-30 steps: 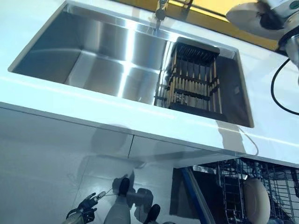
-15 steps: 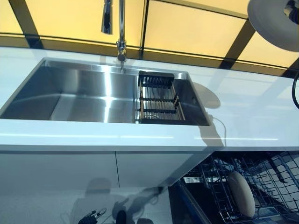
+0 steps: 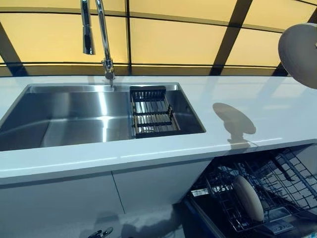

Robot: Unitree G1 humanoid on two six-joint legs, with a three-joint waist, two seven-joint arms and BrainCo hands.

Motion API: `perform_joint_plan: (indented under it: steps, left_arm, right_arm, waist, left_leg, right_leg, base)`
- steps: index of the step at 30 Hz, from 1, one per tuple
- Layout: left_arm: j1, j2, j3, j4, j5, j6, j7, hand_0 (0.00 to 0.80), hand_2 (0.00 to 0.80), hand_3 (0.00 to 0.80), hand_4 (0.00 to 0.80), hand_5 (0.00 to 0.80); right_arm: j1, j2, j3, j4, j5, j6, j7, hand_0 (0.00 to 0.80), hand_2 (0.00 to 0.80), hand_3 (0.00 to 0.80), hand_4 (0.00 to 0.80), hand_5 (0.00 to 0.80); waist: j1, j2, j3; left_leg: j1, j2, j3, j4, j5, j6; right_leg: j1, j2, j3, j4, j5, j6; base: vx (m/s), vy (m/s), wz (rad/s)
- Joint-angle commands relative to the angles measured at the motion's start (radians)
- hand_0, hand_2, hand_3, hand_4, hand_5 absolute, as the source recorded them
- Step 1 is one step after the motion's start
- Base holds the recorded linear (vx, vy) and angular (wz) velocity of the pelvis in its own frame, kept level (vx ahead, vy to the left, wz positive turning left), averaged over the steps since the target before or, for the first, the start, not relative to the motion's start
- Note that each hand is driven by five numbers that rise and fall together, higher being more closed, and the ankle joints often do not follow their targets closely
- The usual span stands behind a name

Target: Take plates into dishwasher

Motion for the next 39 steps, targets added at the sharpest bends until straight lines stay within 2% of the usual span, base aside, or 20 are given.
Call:
perform_joint_plan:
  steps: [1,5,12,16,23,30,35,36,39]
  left_arm:
    - [-0.039,0.007,0.003,0.045,0.042,-0.007,-0.02,0.0,0.0,0.0,0.0,0.0]
    - [-0.043,0.007,0.006,0.049,0.048,-0.006,-0.027,0.0,0.0,0.0,0.0,0.0]
    - [-0.05,0.005,0.008,0.054,0.066,-0.004,-0.029,0.0,0.0,0.0,0.0,0.0]
    - [-0.051,0.004,0.015,0.06,0.079,-0.009,-0.036,0.0,0.0,0.0,0.0,0.0]
    - [-0.057,0.007,0.028,0.069,0.098,-0.003,-0.04,0.0,0.0,0.0,0.0,0.0]
    - [-0.06,0.003,0.031,0.069,0.108,-0.007,-0.044,0.0,0.0,0.0,0.0,0.0]
    - [-0.063,0.0,0.031,0.067,0.107,-0.006,-0.045,0.0,0.0,0.0,0.0,0.0]
    - [-0.064,-0.005,0.028,0.067,0.105,-0.005,-0.044,0.0,0.0,0.0,0.0,0.0]
    - [-0.065,-0.012,0.029,0.06,0.106,0.003,-0.045,0.0,0.0,0.0,0.0,0.0]
  right_arm:
    - [0.003,-0.098,-0.079,0.019,0.007,-0.021,-0.019,0.8,0.8,0.8,0.8,0.8]
    - [0.109,-0.113,-0.16,0.012,-0.015,-0.039,-0.006,0.8,0.8,0.8,0.8,0.8]
    - [0.263,-0.117,-0.28,0.003,-0.013,-0.029,0.011,0.8,0.8,0.8,0.8,0.8]
    - [0.414,-0.091,-0.401,-0.004,-0.02,-0.029,0.016,0.8,0.8,0.8,0.8,0.8]
    - [0.597,-0.039,-0.533,-0.023,-0.021,-0.043,0.033,0.8,0.8,0.8,0.8,0.8]
    - [0.656,0.02,-0.564,-0.019,-0.028,-0.056,0.028,0.8,0.8,0.8,0.8,0.8]
    - [0.664,0.086,-0.556,-0.023,-0.011,-0.019,-0.029,0.8,0.8,0.8,0.8,0.8]
    - [0.661,0.141,-0.553,-0.034,-0.005,0.023,-0.068,0.8,0.8,0.8,0.8,0.8]
    - [0.667,0.199,-0.549,-0.036,-0.007,0.04,-0.076,0.8,0.8,0.8,0.8,0.8]
  waist:
    - [0.008,0.002,-0.027]
    - [-0.012,0.005,-0.031]
    - [-0.04,0.007,-0.035]
    - [-0.055,0.012,-0.034]
    - [-0.073,0.019,-0.031]
    - [-0.078,0.028,-0.026]
    - [-0.077,0.037,-0.022]
    - [-0.076,0.044,-0.021]
    - [-0.074,0.052,-0.017]
  left_leg:
    - [0.099,-0.045,0.006,-0.001,-0.197,0.035]
    - [0.104,-0.041,0.023,-0.001,-0.199,0.035]
    - [0.11,-0.034,0.049,-0.001,-0.202,0.037]
    - [0.116,-0.029,0.067,-0.001,-0.204,0.038]
    - [0.12,-0.023,0.087,-0.001,-0.204,0.04]
    - [0.119,-0.023,0.093,-0.001,-0.204,0.04]
    - [0.119,-0.023,0.093,-0.001,-0.203,0.039]
    - [0.119,-0.024,0.092,-0.001,-0.202,0.039]
    - [0.12,-0.025,0.09,-0.001,-0.203,0.04]
  right_leg:
    - [0.009,0.07,-0.041,0.003,-0.033,0.018]
    - [0.006,0.073,-0.025,0.003,-0.029,0.02]
    - [0.001,0.078,0.002,0.003,-0.023,0.022]
    - [-0.001,0.079,0.017,0.003,-0.018,0.026]
    - [-0.007,0.08,0.033,0.003,-0.01,0.028]
    - [-0.011,0.08,0.039,0.003,-0.008,0.027]
    - [-0.011,0.078,0.039,0.003,-0.009,0.026]
    - [-0.011,0.078,0.04,0.003,-0.009,0.026]
    - [-0.009,0.077,0.037,0.003,-0.009,0.025]
  base:
    - [-0.028,-0.019,-0.1]
    - [-0.031,-0.019,-0.14]
    - [-0.023,-0.014,-0.15]
    - [-0.023,-0.013,-0.12]
    - [-0.017,-0.02,-0.12]
    - [-0.012,-0.014,-0.06]
    - [0.0,0.0,0.0]
    - [0.0,0.0,0.0]
    - [0.0,0.0,0.0]
